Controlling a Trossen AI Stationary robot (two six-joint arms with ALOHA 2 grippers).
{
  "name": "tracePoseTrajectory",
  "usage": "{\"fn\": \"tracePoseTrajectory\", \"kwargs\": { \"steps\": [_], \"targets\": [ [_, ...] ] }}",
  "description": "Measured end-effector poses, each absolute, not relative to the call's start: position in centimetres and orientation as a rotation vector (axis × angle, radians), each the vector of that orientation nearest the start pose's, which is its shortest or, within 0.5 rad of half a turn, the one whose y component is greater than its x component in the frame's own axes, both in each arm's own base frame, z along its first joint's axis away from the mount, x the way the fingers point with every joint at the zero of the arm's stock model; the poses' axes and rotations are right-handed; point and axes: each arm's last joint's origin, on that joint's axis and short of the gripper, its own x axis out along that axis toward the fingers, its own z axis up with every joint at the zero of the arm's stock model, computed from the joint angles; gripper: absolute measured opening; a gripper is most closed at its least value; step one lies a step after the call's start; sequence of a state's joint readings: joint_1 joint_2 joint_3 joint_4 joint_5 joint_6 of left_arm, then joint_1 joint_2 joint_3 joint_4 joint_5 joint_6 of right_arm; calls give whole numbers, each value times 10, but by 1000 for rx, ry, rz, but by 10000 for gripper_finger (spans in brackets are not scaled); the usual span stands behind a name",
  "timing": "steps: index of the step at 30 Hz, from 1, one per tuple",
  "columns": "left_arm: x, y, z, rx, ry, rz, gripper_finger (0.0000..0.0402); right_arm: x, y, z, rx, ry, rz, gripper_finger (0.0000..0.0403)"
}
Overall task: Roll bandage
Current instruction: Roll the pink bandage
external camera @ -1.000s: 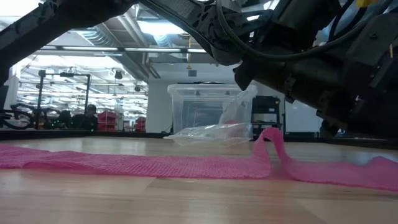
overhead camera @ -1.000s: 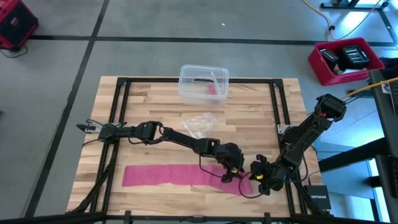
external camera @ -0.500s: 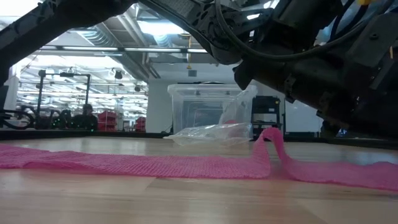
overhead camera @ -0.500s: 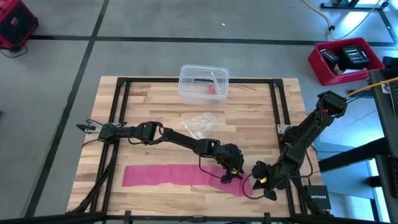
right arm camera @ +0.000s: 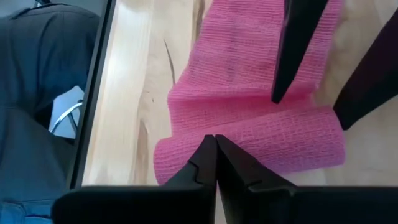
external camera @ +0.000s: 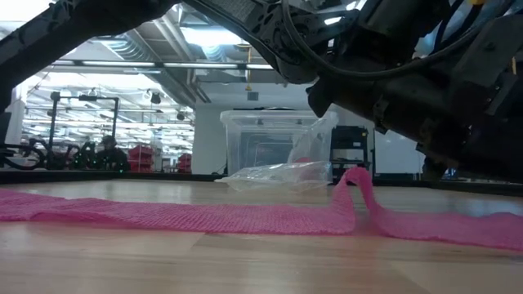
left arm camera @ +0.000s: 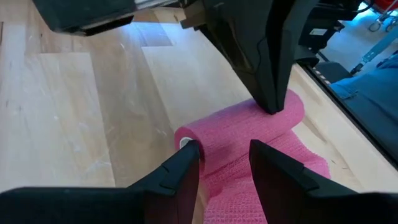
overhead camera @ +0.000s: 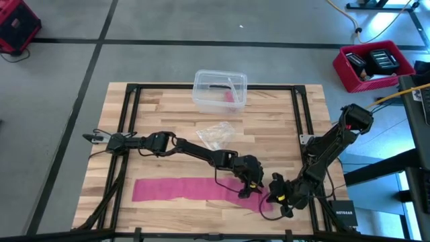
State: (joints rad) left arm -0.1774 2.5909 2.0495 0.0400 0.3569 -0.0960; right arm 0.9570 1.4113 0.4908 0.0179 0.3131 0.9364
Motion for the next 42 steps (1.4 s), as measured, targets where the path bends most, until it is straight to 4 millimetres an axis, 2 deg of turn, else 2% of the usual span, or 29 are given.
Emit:
{"fn": "tracePoseTrajectory", "kwargs": {
  "steps": [6,16,24,30,32,35,39,42],
  "targets": [
    [559,-113,104,-152,550,-497,132,141,184,130,290,917,198,10],
    [562,-114,105,-154,470,-567,123,140,183,128,269,930,194,10],
    [562,-113,105,-149,464,-578,86,140,183,128,258,931,197,10],
    [563,-111,105,-130,457,-589,28,140,183,128,262,929,211,10],
    [563,-111,105,-132,459,-593,11,141,185,135,273,934,240,10],
    [562,-111,112,-127,466,-576,8,140,187,150,250,959,265,10],
    [560,-110,131,-93,466,-535,5,134,191,189,239,974,303,10],
    [555,-109,154,-45,479,-476,4,126,190,218,207,1006,303,10]
  ]
}}
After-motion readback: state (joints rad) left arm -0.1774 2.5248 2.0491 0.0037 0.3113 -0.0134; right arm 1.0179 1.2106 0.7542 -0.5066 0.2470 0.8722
